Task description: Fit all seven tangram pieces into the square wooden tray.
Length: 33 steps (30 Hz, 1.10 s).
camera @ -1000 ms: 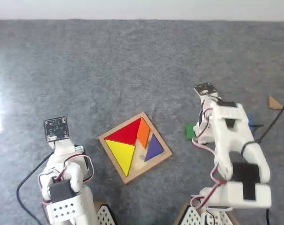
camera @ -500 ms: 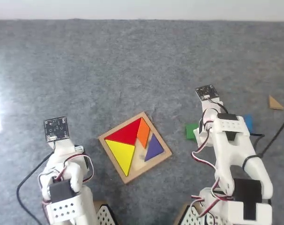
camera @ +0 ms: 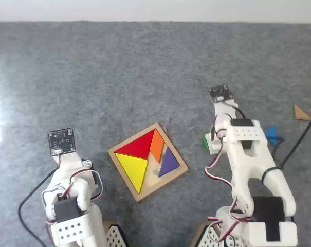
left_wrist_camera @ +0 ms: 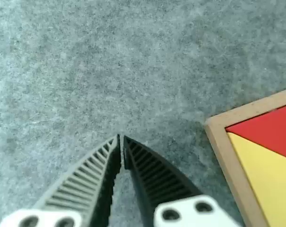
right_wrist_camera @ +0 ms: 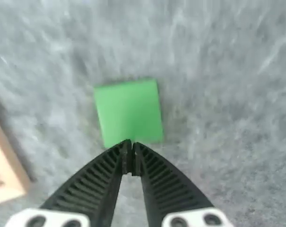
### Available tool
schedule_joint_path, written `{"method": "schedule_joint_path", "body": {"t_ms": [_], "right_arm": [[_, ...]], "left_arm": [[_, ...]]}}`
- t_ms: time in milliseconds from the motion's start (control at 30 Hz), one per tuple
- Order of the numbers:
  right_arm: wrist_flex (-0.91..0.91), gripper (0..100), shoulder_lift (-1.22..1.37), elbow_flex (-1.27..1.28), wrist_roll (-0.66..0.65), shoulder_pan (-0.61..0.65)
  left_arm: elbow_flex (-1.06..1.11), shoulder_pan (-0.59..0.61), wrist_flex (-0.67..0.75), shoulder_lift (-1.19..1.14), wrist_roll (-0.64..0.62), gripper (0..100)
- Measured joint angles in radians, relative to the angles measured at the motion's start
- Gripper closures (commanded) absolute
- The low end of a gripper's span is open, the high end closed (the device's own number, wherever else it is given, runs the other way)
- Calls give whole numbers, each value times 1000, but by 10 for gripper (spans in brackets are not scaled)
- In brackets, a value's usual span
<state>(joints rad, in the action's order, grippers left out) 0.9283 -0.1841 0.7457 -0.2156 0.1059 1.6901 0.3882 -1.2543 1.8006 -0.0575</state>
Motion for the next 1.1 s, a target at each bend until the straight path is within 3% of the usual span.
{"method": "schedule_joint_path", "body": {"t_ms": [133,333,733,933,1100], "right_arm": [[46,975,-2,-54,43,60],[48,975,101,-54,49,51],[48,975,68,-37,-3,-221],[48,975,23,-31,-14,-218],[97,975,25,-114,6,-132]], "left_arm": [[0,0,0,0,0,987],[0,0,0,0,0,987],[0,0,0,0,0,987],[0,0,0,0,0,987],[0,0,0,0,0,987]]}}
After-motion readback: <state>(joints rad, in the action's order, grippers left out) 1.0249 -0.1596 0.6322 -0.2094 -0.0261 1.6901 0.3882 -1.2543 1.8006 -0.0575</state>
